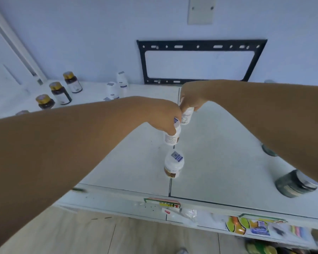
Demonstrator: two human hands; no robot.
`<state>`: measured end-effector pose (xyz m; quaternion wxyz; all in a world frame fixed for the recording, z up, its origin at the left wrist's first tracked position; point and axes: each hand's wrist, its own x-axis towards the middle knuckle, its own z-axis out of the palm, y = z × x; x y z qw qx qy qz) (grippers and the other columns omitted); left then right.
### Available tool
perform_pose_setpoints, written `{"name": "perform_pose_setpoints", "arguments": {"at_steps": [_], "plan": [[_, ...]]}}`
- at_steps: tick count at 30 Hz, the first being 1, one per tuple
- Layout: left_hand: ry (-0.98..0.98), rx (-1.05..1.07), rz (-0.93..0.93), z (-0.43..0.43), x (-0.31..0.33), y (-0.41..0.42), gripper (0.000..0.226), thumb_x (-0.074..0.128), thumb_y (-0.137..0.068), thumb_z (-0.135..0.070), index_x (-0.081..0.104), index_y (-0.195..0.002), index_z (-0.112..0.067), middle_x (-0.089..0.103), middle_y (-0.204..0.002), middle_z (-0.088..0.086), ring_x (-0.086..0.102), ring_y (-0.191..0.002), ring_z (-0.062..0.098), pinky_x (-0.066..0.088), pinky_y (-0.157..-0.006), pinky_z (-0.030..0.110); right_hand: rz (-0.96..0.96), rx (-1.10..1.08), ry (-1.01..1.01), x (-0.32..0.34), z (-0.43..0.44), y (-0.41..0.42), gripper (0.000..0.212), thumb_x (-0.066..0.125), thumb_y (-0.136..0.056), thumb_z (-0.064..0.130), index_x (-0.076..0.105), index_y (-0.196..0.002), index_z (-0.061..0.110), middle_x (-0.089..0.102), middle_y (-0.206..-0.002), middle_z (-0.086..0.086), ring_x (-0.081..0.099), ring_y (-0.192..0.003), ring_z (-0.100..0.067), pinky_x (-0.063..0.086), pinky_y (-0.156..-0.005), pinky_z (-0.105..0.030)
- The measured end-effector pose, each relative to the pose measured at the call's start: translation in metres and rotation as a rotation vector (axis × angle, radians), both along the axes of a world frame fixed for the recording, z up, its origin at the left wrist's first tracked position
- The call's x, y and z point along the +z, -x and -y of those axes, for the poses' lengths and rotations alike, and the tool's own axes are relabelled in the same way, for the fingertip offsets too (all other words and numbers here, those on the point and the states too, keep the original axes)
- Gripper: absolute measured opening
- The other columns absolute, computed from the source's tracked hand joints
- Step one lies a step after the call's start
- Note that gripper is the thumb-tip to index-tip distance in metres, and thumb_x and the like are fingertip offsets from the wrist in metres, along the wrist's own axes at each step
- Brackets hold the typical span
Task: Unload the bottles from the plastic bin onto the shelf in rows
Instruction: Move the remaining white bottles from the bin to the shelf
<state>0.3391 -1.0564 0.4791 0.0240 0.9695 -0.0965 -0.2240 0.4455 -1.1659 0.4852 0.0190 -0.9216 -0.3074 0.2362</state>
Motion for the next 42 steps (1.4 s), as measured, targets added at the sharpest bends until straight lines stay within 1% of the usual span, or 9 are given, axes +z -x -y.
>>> {"name": "perform_pose_setpoints", "arguments": {"at_steps": [7,10,13,19,21,26,30,36,42], "plan": [[0.074,0.015,-0.085,-0.003,-0.023,-0.016,0.061,0.067,-0.08,-0.038,0.053,-0.138,-0.029,0.056,-0.122,-0.005,0.058,-0.096,0.014,0.045,-0.068,0.024,-0.024,-0.031,0.007,-0.04,-0.004,-0.014,0.029,0.073,-0.075,0.034,0.056,-0.065,0.011,0.058,-0.066,-0.003,0.052,-0.055,-0.02,0.037,-0.049,-0.022],[0.077,-0.017,-0.132,-0.006,-0.003,-0.026,0.068,0.069,-0.074,-0.049,0.053,-0.138,-0.033,0.054,-0.132,-0.012,0.056,-0.111,0.011,0.047,-0.089,0.027,-0.007,-0.043,0.028,-0.019,0.009,-0.01,0.053,0.072,-0.078,0.049,0.065,-0.107,0.004,0.066,-0.108,-0.011,0.066,-0.088,-0.027,0.053,-0.069,-0.029],[-0.002,-0.132,-0.036,0.007,0.026,-0.038,0.06,0.067,-0.072,-0.051,0.061,-0.128,-0.031,0.06,-0.122,-0.014,0.057,-0.107,0.014,0.049,-0.095,0.034,0.114,-0.169,-0.006,0.015,0.041,0.008,0.079,0.072,-0.076,0.058,0.056,-0.132,0.005,0.06,-0.133,-0.013,0.058,-0.12,-0.034,0.048,-0.098,-0.042],[0.129,-0.378,0.155,0.092,0.076,-0.036,0.044,0.062,-0.074,-0.046,0.064,-0.117,-0.035,0.059,-0.098,-0.027,0.055,-0.087,-0.006,0.045,-0.077,0.023,0.242,-0.466,0.016,0.081,0.151,0.076,0.058,0.067,-0.084,0.047,0.067,-0.118,0.0,0.069,-0.119,-0.018,0.066,-0.098,-0.032,0.051,-0.089,-0.034],[0.194,-0.474,0.165,0.134,0.08,-0.026,0.038,0.062,-0.075,-0.042,0.067,-0.112,-0.035,0.066,-0.103,-0.022,0.058,-0.09,-0.005,0.049,-0.082,0.025,0.256,-0.569,0.039,0.095,0.193,0.106,0.05,0.066,-0.085,0.043,0.071,-0.107,-0.001,0.074,-0.106,-0.018,0.065,-0.082,-0.029,0.048,-0.076,-0.029],[0.285,-0.761,0.105,0.266,0.068,0.023,0.041,0.068,-0.079,-0.034,0.066,-0.12,-0.031,0.07,-0.105,-0.017,0.065,-0.096,0.008,0.052,-0.086,0.025,0.21,-0.845,0.142,0.091,0.315,0.198,0.043,0.067,-0.086,0.041,0.073,-0.106,0.003,0.076,-0.101,-0.014,0.07,-0.086,-0.028,0.053,-0.078,-0.029],[0.265,-0.972,0.015,0.375,0.041,0.065,0.036,0.069,-0.082,-0.032,0.067,-0.118,-0.028,0.066,-0.099,-0.018,0.061,-0.079,-0.001,0.047,-0.07,0.02,0.12,-1.052,0.162,0.051,0.415,0.276,0.045,0.068,-0.087,0.04,0.073,-0.109,0.002,0.074,-0.107,-0.015,0.069,-0.097,-0.03,0.053,-0.086,-0.032],[0.14,-1.22,-0.095,0.534,-0.03,0.118,0.036,0.07,-0.082,-0.037,0.067,-0.117,-0.027,0.065,-0.103,-0.014,0.062,-0.092,0.01,0.046,-0.08,0.025,-0.107,-1.304,0.107,-0.048,0.559,0.376,0.037,0.069,-0.085,0.043,0.069,-0.076,0.007,0.073,-0.084,-0.012,0.068,-0.078,-0.027,0.056,-0.081,-0.042],[-0.053,-1.295,-0.287,0.651,-0.133,0.149,0.035,0.067,-0.085,-0.035,0.068,-0.117,-0.022,0.066,-0.098,-0.012,0.063,-0.091,0.013,0.05,-0.078,0.028,-0.337,-1.556,-0.082,-0.166,0.66,0.45,0.037,0.07,-0.085,0.038,0.065,-0.067,0.007,0.068,-0.071,-0.01,0.056,-0.05,-0.018,0.052,-0.056,-0.024]]}}
